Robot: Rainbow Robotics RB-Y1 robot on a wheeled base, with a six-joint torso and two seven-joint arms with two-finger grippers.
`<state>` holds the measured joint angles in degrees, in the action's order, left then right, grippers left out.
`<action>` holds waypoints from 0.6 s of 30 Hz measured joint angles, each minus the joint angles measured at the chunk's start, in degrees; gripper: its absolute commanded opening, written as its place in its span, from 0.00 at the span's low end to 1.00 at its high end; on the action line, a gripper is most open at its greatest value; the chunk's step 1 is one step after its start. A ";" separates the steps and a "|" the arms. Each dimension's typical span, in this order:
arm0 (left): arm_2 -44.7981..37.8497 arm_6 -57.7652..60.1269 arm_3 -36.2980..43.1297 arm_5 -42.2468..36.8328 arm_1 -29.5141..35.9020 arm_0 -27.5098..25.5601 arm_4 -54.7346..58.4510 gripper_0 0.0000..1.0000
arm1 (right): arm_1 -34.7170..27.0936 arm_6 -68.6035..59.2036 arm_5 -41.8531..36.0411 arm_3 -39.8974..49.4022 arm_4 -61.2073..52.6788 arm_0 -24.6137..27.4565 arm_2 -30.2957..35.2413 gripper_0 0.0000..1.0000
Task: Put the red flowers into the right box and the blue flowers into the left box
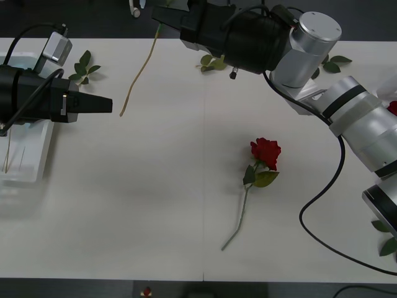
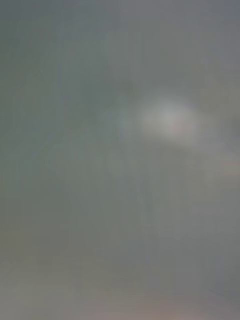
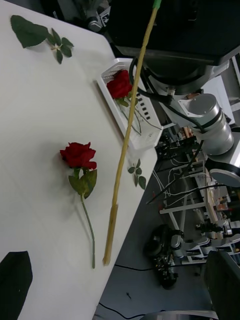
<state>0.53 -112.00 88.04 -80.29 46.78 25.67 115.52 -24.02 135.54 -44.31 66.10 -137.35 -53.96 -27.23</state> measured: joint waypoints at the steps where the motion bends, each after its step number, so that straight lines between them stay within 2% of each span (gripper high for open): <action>1: 0.00 0.01 0.00 0.00 -0.46 0.35 0.00 1.00 | 0.14 0.00 0.23 0.00 0.00 0.00 -0.33 0.00; 5: 0.00 0.02 0.01 0.00 -2.13 1.71 -0.04 1.00 | 0.14 -0.01 0.51 0.01 0.00 -0.02 -2.23 0.00; 7: 0.00 0.03 0.04 0.00 -2.95 2.27 -0.89 0.88 | 0.14 -0.01 0.51 0.01 0.00 -0.02 -2.87 0.00; 12: 0.00 0.06 0.12 0.00 -5.09 2.91 -2.99 0.85 | 0.14 -0.02 0.53 0.01 -0.16 -0.02 -3.12 0.00; 14: 0.00 0.07 0.24 0.00 -5.73 2.91 -4.09 0.80 | 0.14 -0.02 0.57 0.01 -1.17 -0.02 -3.12 0.00; 15: 0.00 0.08 0.43 0.00 -6.02 2.91 -4.90 0.68 | 0.14 -0.02 0.64 0.01 -1.62 -0.02 -3.12 0.00; 17: 0.00 0.08 1.14 0.00 -6.48 2.91 -6.60 0.52 | 0.14 -0.02 0.85 0.01 -1.78 -0.02 -3.12 0.00; 18: 0.00 0.08 1.45 0.00 -6.66 2.91 -7.11 0.34 | 0.14 -0.02 0.88 0.01 -1.78 -0.02 -3.12 0.00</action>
<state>0.53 -111.92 89.50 -80.29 40.12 28.58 108.41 -23.88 135.52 -43.43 66.12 -139.12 -53.97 -30.35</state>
